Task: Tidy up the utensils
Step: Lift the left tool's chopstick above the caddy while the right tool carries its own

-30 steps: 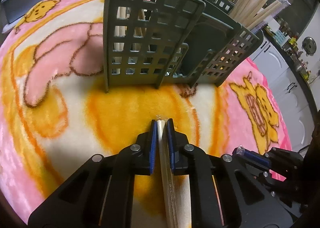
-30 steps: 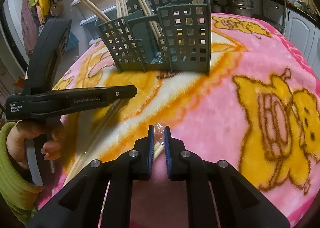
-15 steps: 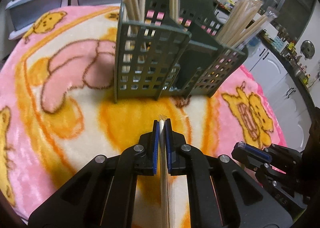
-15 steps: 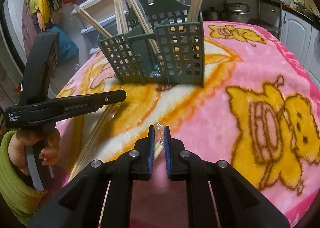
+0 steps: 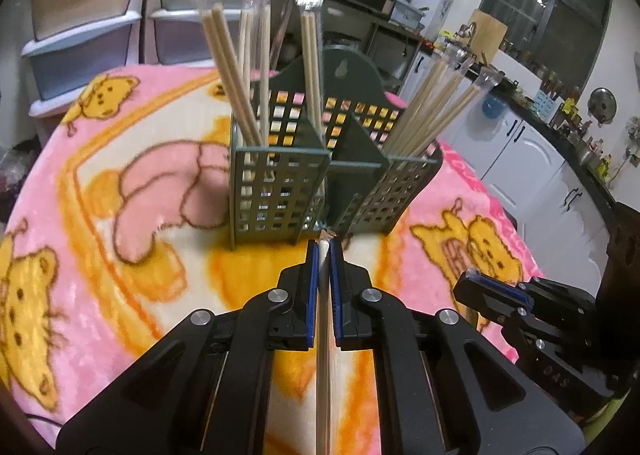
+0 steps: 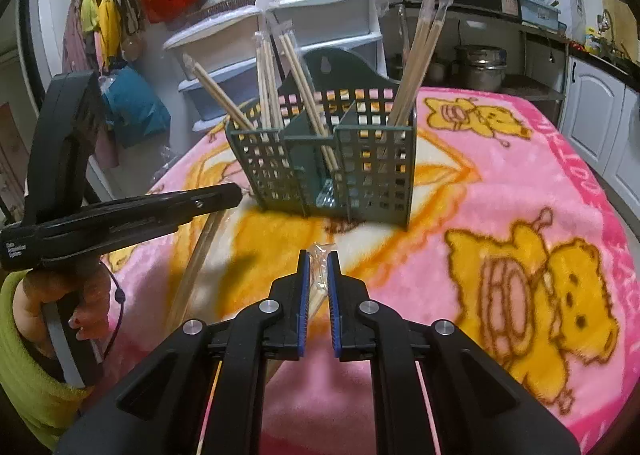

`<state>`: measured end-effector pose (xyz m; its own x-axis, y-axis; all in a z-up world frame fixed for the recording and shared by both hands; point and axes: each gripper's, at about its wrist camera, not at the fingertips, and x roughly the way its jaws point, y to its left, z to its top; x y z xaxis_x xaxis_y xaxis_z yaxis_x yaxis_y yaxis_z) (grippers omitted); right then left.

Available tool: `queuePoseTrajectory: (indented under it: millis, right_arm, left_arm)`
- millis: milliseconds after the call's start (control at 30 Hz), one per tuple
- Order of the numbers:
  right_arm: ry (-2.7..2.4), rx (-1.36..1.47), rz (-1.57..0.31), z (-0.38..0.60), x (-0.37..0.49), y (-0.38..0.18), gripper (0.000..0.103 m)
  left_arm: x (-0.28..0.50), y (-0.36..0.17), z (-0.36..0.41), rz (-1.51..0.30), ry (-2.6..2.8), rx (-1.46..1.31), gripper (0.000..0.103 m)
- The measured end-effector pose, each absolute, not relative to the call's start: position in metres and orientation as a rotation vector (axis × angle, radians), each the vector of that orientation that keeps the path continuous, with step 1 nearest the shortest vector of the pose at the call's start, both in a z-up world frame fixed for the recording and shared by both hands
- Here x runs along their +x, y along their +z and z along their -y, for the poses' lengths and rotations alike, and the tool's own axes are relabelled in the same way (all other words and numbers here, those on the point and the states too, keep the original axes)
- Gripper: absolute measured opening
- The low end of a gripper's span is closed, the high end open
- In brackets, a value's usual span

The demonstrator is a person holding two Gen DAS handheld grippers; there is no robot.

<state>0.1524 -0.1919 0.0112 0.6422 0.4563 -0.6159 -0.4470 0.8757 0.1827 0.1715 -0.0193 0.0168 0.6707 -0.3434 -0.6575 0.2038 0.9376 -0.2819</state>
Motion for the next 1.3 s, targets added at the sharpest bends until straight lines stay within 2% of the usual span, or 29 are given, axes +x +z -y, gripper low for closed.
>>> queuePoseTrajectory:
  millis: [1300]
  right_arm:
    - [0.520,0.007,-0.438,0.204,0.147,0.104,0.007]
  left_arm:
    - [0.157,0.087,0.033,-0.591,-0.359,-0.168,0.003]
